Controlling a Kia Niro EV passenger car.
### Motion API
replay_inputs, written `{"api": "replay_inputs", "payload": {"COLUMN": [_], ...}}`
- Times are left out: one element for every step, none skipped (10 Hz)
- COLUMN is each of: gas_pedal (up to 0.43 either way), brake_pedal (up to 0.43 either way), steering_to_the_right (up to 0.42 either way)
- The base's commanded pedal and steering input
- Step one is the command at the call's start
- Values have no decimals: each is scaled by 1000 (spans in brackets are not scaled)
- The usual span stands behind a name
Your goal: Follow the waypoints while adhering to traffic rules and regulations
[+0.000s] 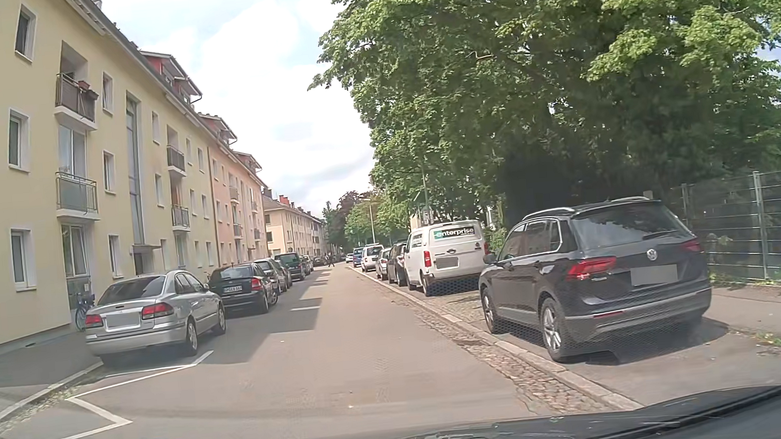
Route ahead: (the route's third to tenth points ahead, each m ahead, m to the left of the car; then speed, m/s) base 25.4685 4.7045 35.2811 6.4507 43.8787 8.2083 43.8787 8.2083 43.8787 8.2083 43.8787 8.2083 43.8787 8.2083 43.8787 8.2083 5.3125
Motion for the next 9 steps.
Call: {"api": "replay_inputs", "payload": {"gas_pedal": [150, 150, 150, 150, 150, 150, 130, 130, 67], "brake_pedal": [0, 0, 0, 0, 0, 0, 0, 0, 0], "steering_to_the_right": [-127, -124, -121, -110, -93, -76, -70, -68, -61]}}
